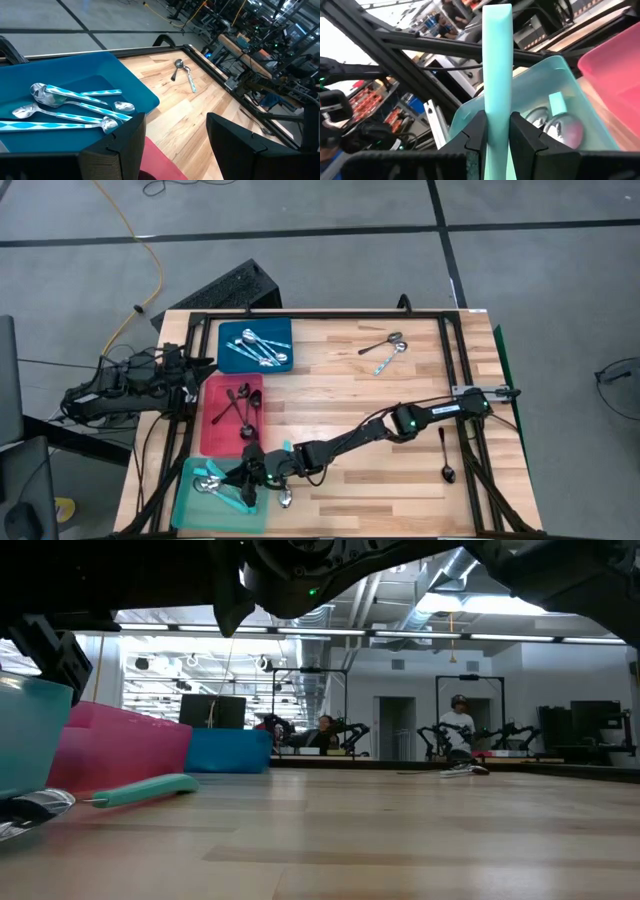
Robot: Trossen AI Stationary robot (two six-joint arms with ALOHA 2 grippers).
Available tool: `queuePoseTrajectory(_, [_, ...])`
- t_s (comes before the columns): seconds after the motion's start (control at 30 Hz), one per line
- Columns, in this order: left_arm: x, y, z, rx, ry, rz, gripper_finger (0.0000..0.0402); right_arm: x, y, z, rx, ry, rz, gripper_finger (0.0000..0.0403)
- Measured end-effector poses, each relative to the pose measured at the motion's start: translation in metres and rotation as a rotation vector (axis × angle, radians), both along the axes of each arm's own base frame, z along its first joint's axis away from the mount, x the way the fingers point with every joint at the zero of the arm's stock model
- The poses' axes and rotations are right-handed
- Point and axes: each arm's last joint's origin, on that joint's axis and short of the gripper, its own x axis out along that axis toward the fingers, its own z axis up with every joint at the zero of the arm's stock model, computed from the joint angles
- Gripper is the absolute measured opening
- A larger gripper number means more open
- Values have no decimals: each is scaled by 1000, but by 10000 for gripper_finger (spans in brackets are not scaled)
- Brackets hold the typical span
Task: Sort silverware by color (type)
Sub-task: Put the light blue spoon into the light blue bin
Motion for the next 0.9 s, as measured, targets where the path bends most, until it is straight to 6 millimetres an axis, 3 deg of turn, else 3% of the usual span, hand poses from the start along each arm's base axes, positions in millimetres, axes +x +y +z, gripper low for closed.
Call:
queuePoseTrajectory(0.37, [0, 0, 0, 0, 0, 0, 195, 1, -4, -4, -30, 35, 64, 84])
queuePoseTrajectory(0.63, [0, 0, 0, -1, 3, 0, 195, 1, -4, -7, -40, 70, 64, 123])
queuePoseTrajectory(0.9, [0, 0, -1, -4, 6, 0, 195, 1, -6, -9, -40, 95, 60, 129])
